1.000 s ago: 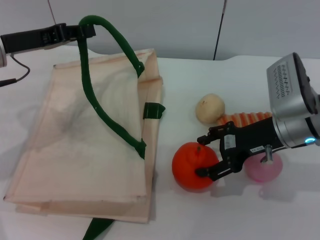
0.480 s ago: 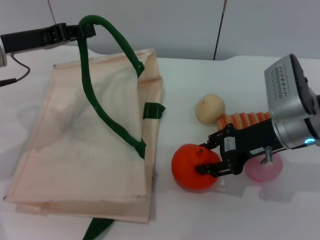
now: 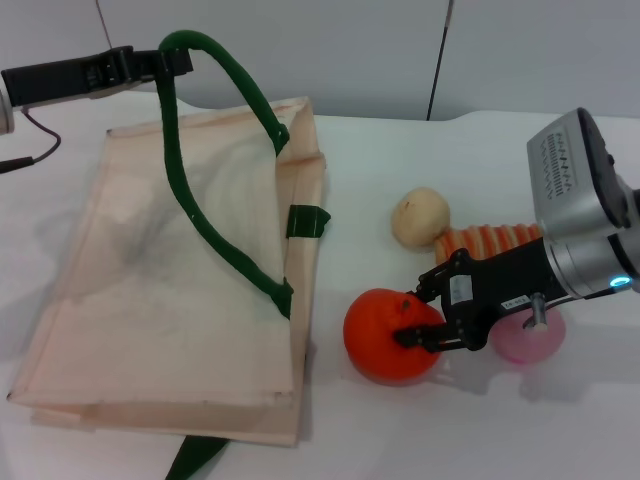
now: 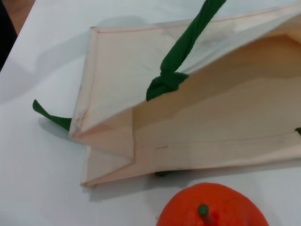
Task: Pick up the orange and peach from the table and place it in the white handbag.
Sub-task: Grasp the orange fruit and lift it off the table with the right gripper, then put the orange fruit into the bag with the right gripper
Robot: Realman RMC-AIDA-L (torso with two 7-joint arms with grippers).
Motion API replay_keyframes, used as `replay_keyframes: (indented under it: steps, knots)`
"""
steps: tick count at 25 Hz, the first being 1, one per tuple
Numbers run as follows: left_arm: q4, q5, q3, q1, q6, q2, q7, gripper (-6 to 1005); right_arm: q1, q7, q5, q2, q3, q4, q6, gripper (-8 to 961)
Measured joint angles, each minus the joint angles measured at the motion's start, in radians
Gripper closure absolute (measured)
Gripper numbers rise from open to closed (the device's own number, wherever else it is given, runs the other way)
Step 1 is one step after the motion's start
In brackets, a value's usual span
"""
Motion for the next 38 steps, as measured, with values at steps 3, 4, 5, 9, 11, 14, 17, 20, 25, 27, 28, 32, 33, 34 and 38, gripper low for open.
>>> replay_keyframes:
  steps: [3,4,5,9,11,14,17,20,25,27,28,32,33,34,38]
  knots:
    - [0.0,-0.005,0.0,0.0,-0.005,0.0,-0.003,880,0.001,0.002,-0.002,0.0,0.0,0.0,0.0,508]
    - [0.0,-0.009,0.0,0.0,-0.007,0.0,-0.003,880,0.001,0.002,-0.003,-0.001,0.0,0.0,-0.001,519]
    - [0.0,-0.016,0.0,0.0,-0.011,0.0,-0.003,880,0.001,0.002,-0.004,-0.001,0.0,0.0,-0.003,529]
    - [0.0,-0.045,0.0,0.003,-0.024,0.003,0.002,880,-0.001,0.002,-0.003,-0.001,0.0,-0.005,-0.015,564]
    - [0.0,-0.063,0.0,0.007,-0.028,0.003,0.004,880,-0.003,0.001,0.0,-0.002,0.001,-0.009,-0.023,578]
    - [0.0,-0.084,0.0,0.01,-0.033,0.004,0.007,880,-0.007,0.0,0.003,-0.004,0.005,-0.027,-0.053,595]
    - [0.0,-0.092,0.0,0.011,-0.042,0.004,0.009,879,-0.02,0.0,0.026,-0.004,0.007,-0.069,-0.089,611]
    - [0.001,-0.112,0.0,0.011,-0.066,0.004,0.01,879,-0.043,-0.003,0.066,-0.004,0.007,-0.116,-0.131,632]
    - [0.004,-0.139,0.0,0.014,-0.092,0.005,0.013,880,-0.07,-0.005,0.128,-0.004,0.007,-0.189,-0.191,681]
    - [0.004,-0.147,0.0,0.014,-0.105,0.005,0.013,880,-0.075,-0.005,0.159,-0.003,0.007,-0.207,-0.199,698]
    - [0.005,-0.153,0.0,0.014,-0.114,0.005,0.013,880,-0.077,-0.005,0.179,-0.003,0.007,-0.214,-0.201,706]
    - [0.006,-0.174,-0.002,0.014,-0.145,0.005,0.013,879,-0.079,-0.005,0.238,-0.004,0.005,-0.239,-0.211,738]
    - [0.006,-0.177,-0.002,0.014,-0.151,0.004,0.014,879,-0.077,-0.006,0.253,-0.004,0.004,-0.242,-0.212,746]
    - [0.006,-0.177,-0.002,0.013,-0.156,0.004,0.014,879,-0.073,-0.007,0.27,-0.004,0.003,-0.243,-0.212,753]
    - [0.006,-0.18,-0.003,0.004,-0.163,-0.002,0.015,879,-0.056,-0.015,0.322,-0.003,0.0,-0.239,-0.202,778]
